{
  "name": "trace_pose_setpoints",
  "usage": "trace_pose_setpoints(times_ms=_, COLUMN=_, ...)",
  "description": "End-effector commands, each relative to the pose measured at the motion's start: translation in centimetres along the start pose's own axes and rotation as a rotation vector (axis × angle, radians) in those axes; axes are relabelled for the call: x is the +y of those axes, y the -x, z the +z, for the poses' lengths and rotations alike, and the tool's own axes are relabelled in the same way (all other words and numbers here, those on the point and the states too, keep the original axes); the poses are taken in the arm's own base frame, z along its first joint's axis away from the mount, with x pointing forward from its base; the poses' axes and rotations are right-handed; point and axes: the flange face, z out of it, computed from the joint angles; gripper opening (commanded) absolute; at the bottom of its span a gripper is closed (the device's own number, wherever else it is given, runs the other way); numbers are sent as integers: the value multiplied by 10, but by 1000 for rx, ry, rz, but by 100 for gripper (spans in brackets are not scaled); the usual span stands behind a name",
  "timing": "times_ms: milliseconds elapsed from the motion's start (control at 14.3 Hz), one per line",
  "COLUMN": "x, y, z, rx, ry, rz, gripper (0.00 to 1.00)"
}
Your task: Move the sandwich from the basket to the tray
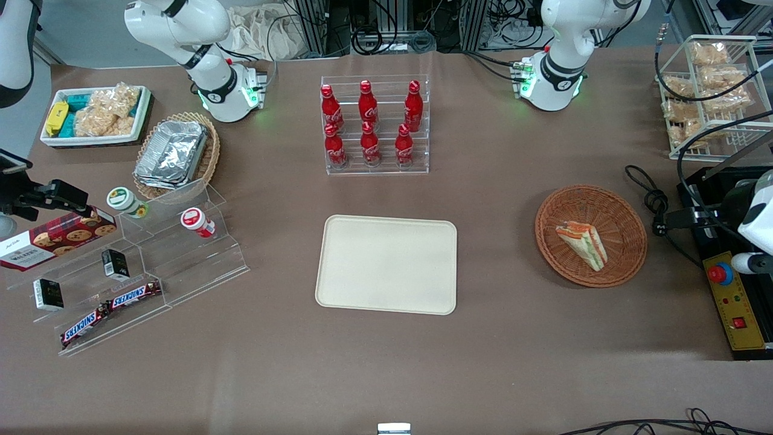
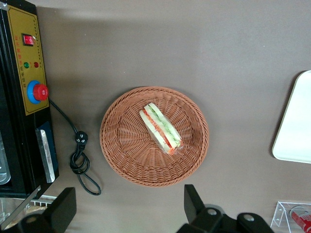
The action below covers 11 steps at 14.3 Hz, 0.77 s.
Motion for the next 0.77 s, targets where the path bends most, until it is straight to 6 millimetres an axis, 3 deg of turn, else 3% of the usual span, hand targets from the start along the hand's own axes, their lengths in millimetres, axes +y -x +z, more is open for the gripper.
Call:
trace_pose_setpoints(times_ms=0, x=4, y=3, z=-3, rx=-11, ry=2, rz=5, gripper=99)
trace_pose_setpoints(times_ms=490, x=4, y=6, z=-9, rx=-4, ry=17, rz=6, gripper=99)
trace_pose_setpoints(times_ms=630, x=-2, y=11, z=-10, rx=-17, ry=8, rz=30, gripper=92)
trace_pose_setpoints(times_ms=700, x=-4, y=13, z=-1, rx=-60, ry=-1, rz=49, gripper=93)
